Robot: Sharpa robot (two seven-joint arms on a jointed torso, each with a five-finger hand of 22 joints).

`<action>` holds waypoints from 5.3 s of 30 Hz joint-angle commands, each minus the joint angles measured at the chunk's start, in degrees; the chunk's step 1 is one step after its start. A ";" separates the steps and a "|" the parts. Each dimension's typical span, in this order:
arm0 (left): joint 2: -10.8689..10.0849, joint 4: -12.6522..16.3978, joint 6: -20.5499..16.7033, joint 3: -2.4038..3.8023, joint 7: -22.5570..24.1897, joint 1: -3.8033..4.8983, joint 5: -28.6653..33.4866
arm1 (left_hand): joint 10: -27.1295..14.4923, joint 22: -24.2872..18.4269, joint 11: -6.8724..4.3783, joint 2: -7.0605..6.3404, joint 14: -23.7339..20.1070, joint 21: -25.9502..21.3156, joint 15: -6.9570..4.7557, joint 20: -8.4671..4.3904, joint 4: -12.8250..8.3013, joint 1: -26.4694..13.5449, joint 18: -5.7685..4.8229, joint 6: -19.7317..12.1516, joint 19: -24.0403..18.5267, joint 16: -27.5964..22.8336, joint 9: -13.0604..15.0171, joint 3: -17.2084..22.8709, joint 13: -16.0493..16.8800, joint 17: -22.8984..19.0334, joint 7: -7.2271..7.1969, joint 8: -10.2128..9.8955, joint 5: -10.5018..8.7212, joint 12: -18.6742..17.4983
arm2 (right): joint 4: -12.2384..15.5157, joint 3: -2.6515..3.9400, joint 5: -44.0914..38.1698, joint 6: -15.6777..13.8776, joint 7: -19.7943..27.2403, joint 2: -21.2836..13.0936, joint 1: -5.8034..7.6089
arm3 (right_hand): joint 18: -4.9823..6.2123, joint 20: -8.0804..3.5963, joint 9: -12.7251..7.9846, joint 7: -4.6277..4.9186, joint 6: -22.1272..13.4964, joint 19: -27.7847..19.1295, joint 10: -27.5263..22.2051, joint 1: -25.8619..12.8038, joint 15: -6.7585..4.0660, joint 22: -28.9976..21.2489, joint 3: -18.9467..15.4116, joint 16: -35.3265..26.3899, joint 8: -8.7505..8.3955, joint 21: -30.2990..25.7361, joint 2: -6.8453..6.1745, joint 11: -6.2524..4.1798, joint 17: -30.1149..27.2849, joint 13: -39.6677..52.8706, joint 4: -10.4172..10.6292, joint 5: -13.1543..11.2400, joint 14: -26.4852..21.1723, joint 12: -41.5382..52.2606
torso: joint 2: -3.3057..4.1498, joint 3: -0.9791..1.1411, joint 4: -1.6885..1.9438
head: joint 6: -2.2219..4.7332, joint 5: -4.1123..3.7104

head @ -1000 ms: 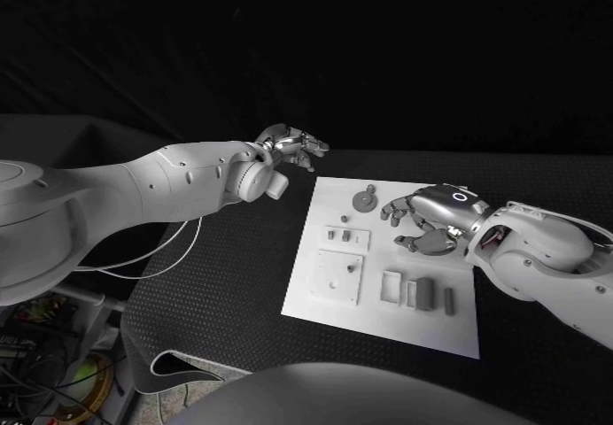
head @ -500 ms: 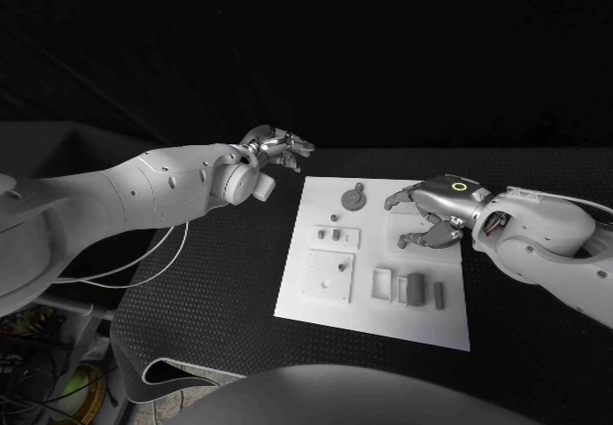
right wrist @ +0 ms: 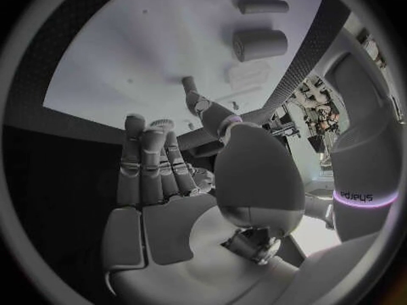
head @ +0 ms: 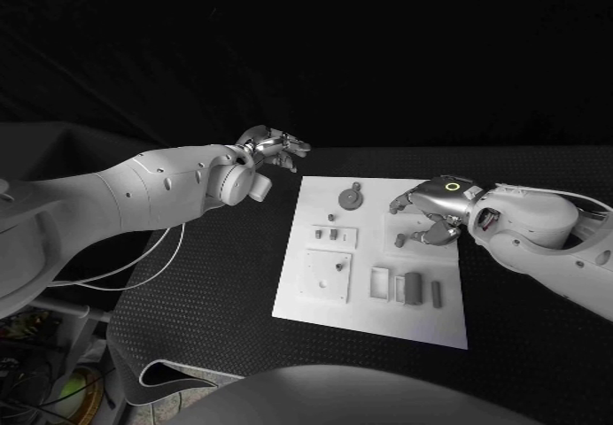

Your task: Assemble the parts on the task board

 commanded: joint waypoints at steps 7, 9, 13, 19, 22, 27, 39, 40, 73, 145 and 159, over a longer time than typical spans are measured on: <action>0.03 -0.07 0.66 0.02 0.45 0.08 -0.16 | -0.25 0.09 0.00 0.20 0.52 -0.19 0.04 0.02 -0.01 -0.32 0.81 -0.25 0.50 -0.27 -0.06 -0.17 0.07 0.10 -0.15 0.26 -0.13 0.26 | -0.16 -0.87 -0.51 4.14 1.47 0.64 0.01 | 0.23 0.00 0.09 0.25 1.61 -0.38 2.65 -0.15 -0.55 1.02 -0.97 0.30 1.26 -0.19 2.05 -0.19 -0.19 -0.89 -1.19 0.01 0.24 0.72 | 0.00 0.00 0.07 | 0.01 0.26; 0.08 -0.10 0.66 0.02 0.47 0.08 -0.16 | -0.25 0.09 0.00 0.20 0.52 -0.19 0.04 0.02 -0.01 -0.32 0.81 -0.25 0.50 -0.27 -0.07 -0.17 0.07 0.10 -0.15 0.26 -0.13 0.26 | -0.31 -1.21 -0.44 4.17 1.69 0.86 0.01 | 0.23 0.03 -0.01 0.32 1.83 -0.41 3.21 -0.25 -0.59 1.02 -1.22 0.31 1.45 -0.22 2.48 -0.25 -0.24 -1.17 -1.66 0.03 0.23 0.78 | 0.01 0.00 0.06 | 0.01 0.20; 0.10 -0.13 0.68 0.02 0.44 0.08 -0.17 | -0.25 0.09 0.00 0.23 0.53 -0.20 0.04 0.02 -0.01 -0.32 0.81 -0.25 0.51 -0.27 -0.07 -0.16 0.08 0.10 -0.16 0.27 -0.13 0.27 | -0.59 -1.62 -0.26 3.52 2.05 1.37 0.01 | 0.23 0.01 -0.23 0.48 2.58 -0.29 4.61 -0.34 -0.60 1.02 -1.61 0.44 1.91 -0.20 3.46 -0.25 -0.33 -1.69 -2.70 0.05 0.35 1.00 | -0.02 0.06 0.07 | 0.01 0.34; 0.18 -0.21 0.79 0.02 0.33 0.08 -0.18 | -0.24 0.10 0.00 0.25 0.53 -0.21 0.04 0.02 -0.02 -0.31 0.82 -0.25 0.52 -0.28 -0.07 -0.15 0.08 0.11 -0.16 0.27 -0.13 0.27 | -0.79 -2.04 -0.29 3.32 2.19 1.67 0.00 | 0.23 -0.09 -0.85 0.39 2.85 0.10 6.99 -0.43 -0.52 1.04 -2.06 0.67 2.08 -0.07 4.55 -0.15 -0.47 -2.14 -4.08 0.09 0.73 1.54 | -0.03 0.00 0.07 | 0.01 0.65; 0.19 -0.23 0.82 0.02 0.34 0.08 -0.18 | -0.24 0.10 -0.01 0.26 0.53 -0.21 0.03 0.02 -0.02 -0.31 0.82 -0.27 0.52 -0.28 -0.08 -0.14 0.08 0.12 -0.16 0.26 -0.13 0.27 | -1.11 -2.36 -0.31 2.85 2.30 2.00 -0.01 | 0.23 -0.14 -0.97 0.68 3.61 0.22 7.65 -0.51 -0.50 1.04 -2.19 0.74 2.46 -0.04 5.09 -0.15 -0.53 -2.24 -4.32 0.10 0.86 1.62 | 0.00 -0.04 0.10 | 0.01 0.58; 0.19 -0.24 0.81 0.02 0.31 0.08 -0.19 | -0.24 0.11 -0.01 0.29 0.54 -0.22 0.03 0.02 -0.02 -0.30 0.82 -0.28 0.52 -0.28 -0.08 -0.13 0.08 0.12 -0.15 0.26 -0.13 0.28 | -1.18 -2.80 -1.11 2.65 2.42 2.21 -0.03 | 0.23 -0.23 -1.03 1.69 5.81 0.36 9.24 -0.47 -0.25 1.05 -2.45 0.87 3.53 0.01 6.07 0.14 -0.62 -2.30 -4.51 0.11 0.97 1.96 | -0.01 0.04 0.06 | 0.01 0.70; 0.20 -0.29 0.84 0.03 0.29 0.08 -0.22 | -0.23 0.12 -0.01 0.35 0.54 -0.23 0.03 0.02 -0.02 -0.31 0.82 -0.29 0.53 -0.29 -0.10 -0.12 0.09 0.14 -0.15 0.26 -0.13 0.29 | -0.92 -3.11 -1.12 2.51 2.94 2.25 -0.07 | 0.23 -0.47 -1.37 2.79 10.28 0.86 15.16 0.04 -0.42 1.11 -2.90 1.29 5.09 0.36 8.40 -0.05 -0.78 -1.12 -4.60 0.15 1.49 3.89 | -0.02 0.02 0.00 | 0.01 0.81; 0.20 -0.28 0.87 0.03 0.29 0.08 -0.22 | -0.23 0.12 -0.01 0.36 0.54 -0.24 0.03 0.02 -0.02 -0.31 0.82 -0.30 0.53 -0.29 -0.10 -0.12 0.09 0.14 -0.15 0.26 -0.13 0.29 | -0.93 -3.11 -1.11 2.57 2.97 2.28 -0.07 | 0.23 -0.50 -1.40 2.84 10.59 0.90 15.55 0.06 -0.43 1.11 -2.92 1.31 5.18 0.39 8.55 -0.05 -0.80 -1.02 -4.62 0.14 1.54 3.98 | -0.04 0.02 0.01 | 0.01 0.77; 0.14 -0.27 0.83 0.03 0.10 0.08 -0.22 | -0.27 0.16 0.00 0.43 0.55 -0.30 0.04 0.03 0.01 -0.39 0.81 -0.50 0.56 -0.33 -0.18 -0.12 0.09 0.20 -0.06 0.18 -0.13 0.28 | -1.63 -3.20 -2.36 -0.08 2.72 2.71 -0.44 | 0.23 -0.96 -1.79 3.37 15.24 1.49 21.04 0.45 -0.82 1.18 -2.60 1.80 6.29 0.98 15.00 -0.44 -0.96 0.26 -4.86 0.17 2.18 4.59 | -0.03 -0.01 0.04 | 0.01 0.95; 1.30 -0.46 0.66 0.05 0.06 0.10 -0.23 | -0.32 0.25 0.01 0.50 0.56 -0.45 0.05 0.04 -0.01 -0.57 0.82 -0.60 0.60 -0.42 -0.26 -0.13 0.11 0.32 -0.01 0.21 -0.14 0.28 | 3.04 -2.78 -5.52 -6.97 1.65 14.83 -6.75 | 0.23 -1.80 -2.13 2.89 17.27 2.93 23.98 2.05 -2.13 1.11 -2.57 2.01 6.42 1.94 14.93 -1.73 -1.14 1.72 -4.93 0.19 3.66 4.69 | 0.00 -0.11 0.13 | 0.01 5.72; 1.86 -0.66 0.77 0.05 0.07 0.23 -0.24 | -0.32 0.26 0.01 0.52 0.55 -0.49 0.05 0.04 -0.01 -0.58 0.82 -0.57 0.60 -0.44 -0.27 -0.12 0.11 0.34 -0.03 0.24 -0.13 0.29 | 0.50 -3.07 -6.51 -7.47 2.02 16.12 -8.92 | 0.23 -1.85 -2.17 2.89 17.28 2.98 23.99 2.18 -2.15 1.11 -2.54 2.00 6.37 1.98 14.94 -1.74 -1.15 1.77 -4.95 0.19 3.73 4.61 | -0.06 -0.02 0.15 | 0.01 6.65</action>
